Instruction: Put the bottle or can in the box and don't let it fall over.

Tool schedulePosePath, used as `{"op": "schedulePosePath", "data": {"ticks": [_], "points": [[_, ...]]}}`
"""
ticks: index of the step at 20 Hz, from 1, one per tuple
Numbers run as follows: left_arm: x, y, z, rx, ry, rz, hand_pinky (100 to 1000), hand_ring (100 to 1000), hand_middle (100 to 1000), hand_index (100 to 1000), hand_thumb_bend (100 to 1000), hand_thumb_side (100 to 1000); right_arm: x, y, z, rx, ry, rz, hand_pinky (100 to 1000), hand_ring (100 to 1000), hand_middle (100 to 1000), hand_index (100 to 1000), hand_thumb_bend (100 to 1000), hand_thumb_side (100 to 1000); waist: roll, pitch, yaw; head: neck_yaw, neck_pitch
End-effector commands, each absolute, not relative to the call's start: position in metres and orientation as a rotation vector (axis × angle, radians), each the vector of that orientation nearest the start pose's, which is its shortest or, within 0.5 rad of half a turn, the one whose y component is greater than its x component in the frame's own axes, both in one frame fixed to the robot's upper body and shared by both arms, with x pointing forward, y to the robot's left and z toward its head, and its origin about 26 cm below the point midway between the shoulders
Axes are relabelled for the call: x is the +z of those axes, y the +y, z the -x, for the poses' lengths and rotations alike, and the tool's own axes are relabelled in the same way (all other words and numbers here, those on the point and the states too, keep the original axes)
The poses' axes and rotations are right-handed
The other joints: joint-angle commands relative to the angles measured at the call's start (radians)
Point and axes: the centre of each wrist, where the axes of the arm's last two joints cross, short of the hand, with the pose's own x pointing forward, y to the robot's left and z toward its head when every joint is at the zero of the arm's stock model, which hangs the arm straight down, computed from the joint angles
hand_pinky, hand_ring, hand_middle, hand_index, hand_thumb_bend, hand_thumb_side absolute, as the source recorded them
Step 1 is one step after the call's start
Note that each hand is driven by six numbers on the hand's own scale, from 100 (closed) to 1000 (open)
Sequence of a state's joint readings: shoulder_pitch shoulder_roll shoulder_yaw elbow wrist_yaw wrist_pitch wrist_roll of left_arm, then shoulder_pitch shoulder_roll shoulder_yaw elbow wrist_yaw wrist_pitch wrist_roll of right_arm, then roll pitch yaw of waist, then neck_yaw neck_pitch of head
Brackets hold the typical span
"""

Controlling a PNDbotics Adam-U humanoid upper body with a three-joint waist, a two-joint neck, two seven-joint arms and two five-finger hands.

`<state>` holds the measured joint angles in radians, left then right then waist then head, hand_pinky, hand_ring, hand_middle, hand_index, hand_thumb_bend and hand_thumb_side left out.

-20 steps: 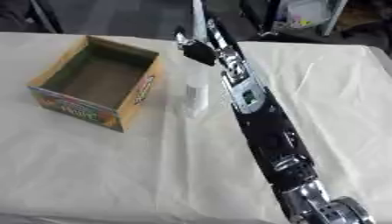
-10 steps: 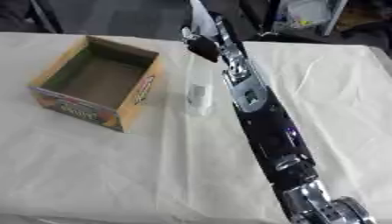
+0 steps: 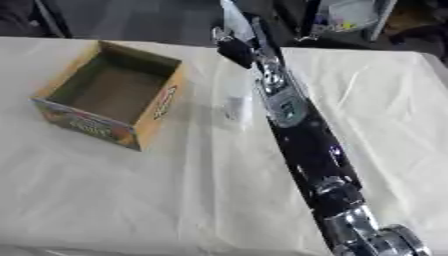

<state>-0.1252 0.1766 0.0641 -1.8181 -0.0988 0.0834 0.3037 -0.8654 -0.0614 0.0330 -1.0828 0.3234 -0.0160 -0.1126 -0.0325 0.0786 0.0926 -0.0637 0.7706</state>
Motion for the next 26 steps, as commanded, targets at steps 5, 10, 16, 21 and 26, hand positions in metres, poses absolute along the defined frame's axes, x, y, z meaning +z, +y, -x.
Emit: {"op": "schedulePosePath", "data": {"ticks": [5,10,16,21,26], "points": [[0.106,0.278,-0.299,0.086,-1.901,-0.459,677,629,640,803,603,584,0.201,-0.148,-0.459,0.451,-2.061,0.259,774,956,478,492,100,413,0.007,-0.013,0.004,0.002,-0.001],[0.108,0.274,-0.302,0.074,-1.909,-0.438,677,629,639,803,603,584,0.225,-0.148,-0.460,0.465,-2.105,0.222,775,951,474,488,100,417,0.010,-0.011,0.027,-0.010,-0.001],[0.116,0.260,-0.309,0.037,-1.943,-0.362,678,628,639,803,601,584,0.256,-0.151,-0.464,0.440,-2.143,0.180,777,944,467,482,100,424,0.010,0.001,0.091,-0.068,-0.027],[0.123,0.240,-0.319,-0.018,-1.974,-0.262,678,628,638,803,600,582,0.286,-0.150,-0.465,0.417,-2.192,0.149,778,938,463,479,100,430,-0.003,0.019,0.189,-0.180,-0.081],[0.132,0.219,-0.330,-0.088,-2.004,-0.167,678,627,637,803,600,581,0.310,-0.144,-0.465,0.395,-2.245,0.108,786,943,462,478,100,432,-0.025,0.044,0.302,-0.308,-0.135]]}}
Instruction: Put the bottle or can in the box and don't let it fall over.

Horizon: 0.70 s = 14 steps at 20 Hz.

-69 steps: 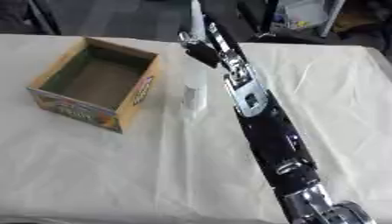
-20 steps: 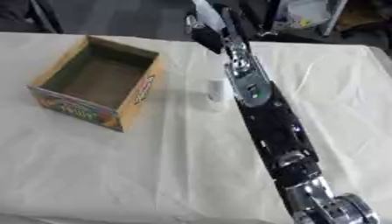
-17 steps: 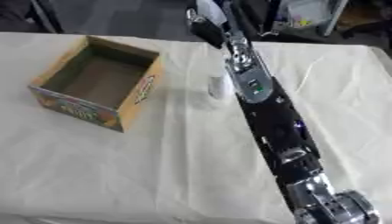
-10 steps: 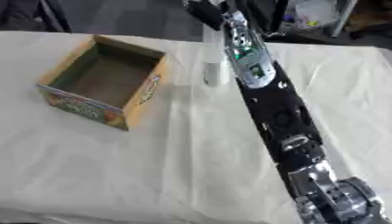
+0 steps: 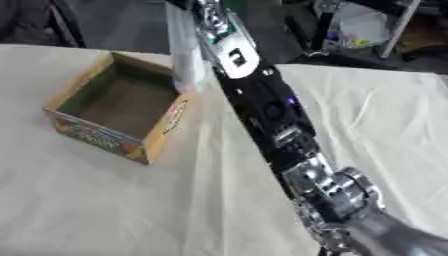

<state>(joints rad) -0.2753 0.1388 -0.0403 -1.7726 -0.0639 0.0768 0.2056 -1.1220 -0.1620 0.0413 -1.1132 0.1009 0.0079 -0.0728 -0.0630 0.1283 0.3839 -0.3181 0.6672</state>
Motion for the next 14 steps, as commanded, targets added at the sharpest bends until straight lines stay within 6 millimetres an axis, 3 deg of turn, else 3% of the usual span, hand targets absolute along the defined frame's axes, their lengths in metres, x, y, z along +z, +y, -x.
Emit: {"op": "schedulePosePath", "data": {"ticks": [1,4,8,9,10,12,14], "points": [[0.133,0.217,-0.332,-0.099,-2.008,-0.154,678,627,637,803,601,581,0.310,-0.143,-0.466,0.399,-2.241,0.100,787,945,462,478,100,431,0.001,0.000,0.029,-0.074,-0.037],[0.135,0.212,-0.336,-0.115,-2.011,-0.130,678,627,637,803,602,580,0.301,-0.142,-0.471,0.411,-2.200,0.096,790,954,465,481,100,424,-0.005,0.012,0.064,-0.118,-0.046],[0.134,0.212,-0.338,-0.106,-2.006,-0.134,678,627,636,803,602,578,0.275,-0.140,-0.479,0.441,-2.137,0.071,818,982,497,511,100,420,-0.009,0.020,0.066,-0.138,-0.051],[0.134,0.212,-0.338,-0.104,-2.004,-0.136,678,627,636,803,601,578,0.268,-0.140,-0.480,0.452,-2.133,0.043,849,1000,596,619,100,427,-0.011,0.021,0.063,-0.139,-0.053],[0.134,0.212,-0.339,-0.102,-2.004,-0.138,678,627,636,803,601,578,0.263,-0.140,-0.481,0.463,-2.135,0.008,859,1000,646,665,100,460,-0.012,0.021,0.059,-0.139,-0.053],[0.133,0.213,-0.339,-0.098,-2.003,-0.142,678,627,636,803,622,576,0.256,-0.141,-0.481,0.503,-2.163,-0.058,911,1000,906,927,100,495,-0.013,0.021,0.051,-0.137,-0.055],[0.133,0.213,-0.339,-0.096,-2.004,-0.146,679,627,636,803,601,578,0.252,-0.142,-0.481,0.565,-2.211,-0.114,942,1000,985,1000,100,586,-0.013,0.018,0.045,-0.136,-0.055]]}}
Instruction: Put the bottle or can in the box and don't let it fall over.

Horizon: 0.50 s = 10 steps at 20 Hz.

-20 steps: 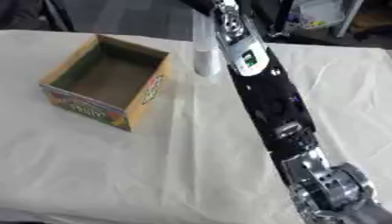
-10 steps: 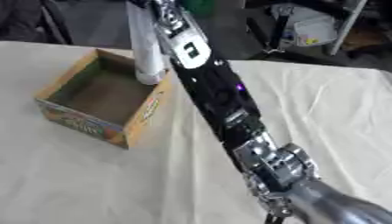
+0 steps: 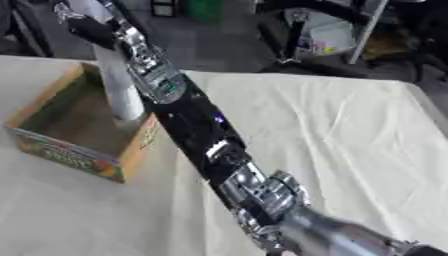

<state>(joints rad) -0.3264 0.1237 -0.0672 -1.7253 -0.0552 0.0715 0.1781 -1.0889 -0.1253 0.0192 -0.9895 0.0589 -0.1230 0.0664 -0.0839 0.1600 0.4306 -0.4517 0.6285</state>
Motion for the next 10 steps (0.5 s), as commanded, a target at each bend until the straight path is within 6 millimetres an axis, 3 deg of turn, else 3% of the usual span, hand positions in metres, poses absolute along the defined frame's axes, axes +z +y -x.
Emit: {"op": "schedulePosePath", "data": {"ticks": [1,10], "points": [[0.133,0.214,-0.339,-0.093,-2.003,-0.148,679,627,636,802,601,577,0.251,-0.143,-0.481,0.595,-2.236,-0.133,963,1000,1000,1000,100,626,0.008,-0.015,-0.005,-0.002,-0.017],[0.129,0.216,-0.338,-0.083,-1.992,-0.166,679,627,635,802,601,578,0.227,-0.150,-0.482,0.800,-2.260,-0.124,985,1000,1000,1000,100,657,0.012,-0.023,-0.034,0.004,-0.018]]}}
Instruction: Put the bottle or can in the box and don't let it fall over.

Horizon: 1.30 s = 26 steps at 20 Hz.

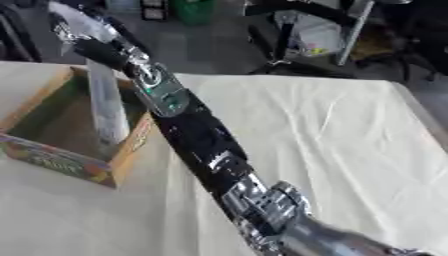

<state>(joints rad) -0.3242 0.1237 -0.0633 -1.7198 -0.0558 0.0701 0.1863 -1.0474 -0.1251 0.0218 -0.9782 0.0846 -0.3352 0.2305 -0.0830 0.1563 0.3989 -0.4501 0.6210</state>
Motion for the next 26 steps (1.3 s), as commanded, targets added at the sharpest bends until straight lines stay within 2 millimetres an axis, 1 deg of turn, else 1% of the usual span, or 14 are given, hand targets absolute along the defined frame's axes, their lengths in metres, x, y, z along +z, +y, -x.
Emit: {"op": "schedulePosePath", "data": {"ticks": [1,7,12,15,16,17,18,19,20,21,23,26], "points": [[0.129,0.216,-0.338,-0.082,-1.991,-0.167,679,626,635,802,602,579,0.223,-0.150,-0.483,0.828,-2.248,-0.117,985,1000,1000,1000,100,658,0.012,-0.020,-0.004,0.001,-0.010],[0.125,0.217,-0.338,-0.081,-1.969,-0.181,679,625,634,800,607,578,0.205,-0.152,-0.485,0.995,-2.203,-0.127,987,1000,1000,1000,100,654,0.012,-0.017,-0.012,-0.002,-0.015],[0.121,0.219,-0.338,-0.065,-1.954,-0.197,679,625,634,800,603,575,0.199,-0.157,-0.487,1.122,-2.173,-0.126,989,1000,1000,1000,100,651,0.009,-0.015,-0.021,-0.004,-0.015],[0.119,0.224,-0.338,-0.032,-1.951,-0.222,681,626,634,801,600,574,0.197,-0.161,-0.487,1.187,-2.155,-0.115,989,1000,1000,1000,100,651,0.006,-0.016,-0.027,-0.005,-0.016],[0.119,0.227,-0.338,-0.014,-1.949,-0.237,681,626,636,801,541,619,0.197,-0.163,-0.487,1.203,-2.153,-0.111,988,1000,1000,1000,100,687,0.006,-0.017,-0.031,-0.004,-0.015],[0.118,0.229,-0.338,0.004,-1.947,-0.252,681,626,636,800,601,573,0.197,-0.165,-0.487,1.212,-2.153,-0.108,987,1000,1000,1000,100,724,0.005,-0.018,-0.035,-0.002,-0.015],[0.118,0.232,-0.338,0.022,-1.945,-0.270,681,626,634,800,601,572,0.198,-0.169,-0.486,1.211,-2.158,-0.102,987,1000,1000,1000,100,648,0.005,-0.019,-0.041,0.000,-0.015],[0.118,0.235,-0.337,0.039,-1.943,-0.286,682,626,633,800,600,572,0.199,-0.173,-0.486,1.204,-2.165,-0.095,986,1000,1000,1000,100,643,0.005,-0.021,-0.048,0.004,-0.015],[0.118,0.238,-0.336,0.055,-1.943,-0.302,682,626,634,800,600,574,0.201,-0.179,-0.485,1.186,-2.175,-0.084,985,1000,1000,1000,100,700,0.005,-0.023,-0.059,0.009,-0.014],[0.118,0.241,-0.336,0.065,-1.942,-0.314,682,626,634,800,600,574,0.203,-0.184,-0.484,1.164,-2.186,-0.077,985,1000,1000,1000,100,633,0.006,-0.025,-0.068,0.014,-0.013],[0.117,0.245,-0.333,0.078,-1.941,-0.338,683,626,634,801,600,576,0.208,-0.197,-0.481,1.093,-2.223,-0.064,983,1000,1000,1000,100,617,0.007,-0.031,-0.098,0.031,-0.010],[0.115,0.251,-0.329,0.082,-1.937,-0.369,684,627,635,801,599,577,0.217,-0.218,-0.470,0.973,-2.287,-0.071,981,1000,1000,1000,100,602,0.006,-0.042,-0.158,0.066,0.001]]}}
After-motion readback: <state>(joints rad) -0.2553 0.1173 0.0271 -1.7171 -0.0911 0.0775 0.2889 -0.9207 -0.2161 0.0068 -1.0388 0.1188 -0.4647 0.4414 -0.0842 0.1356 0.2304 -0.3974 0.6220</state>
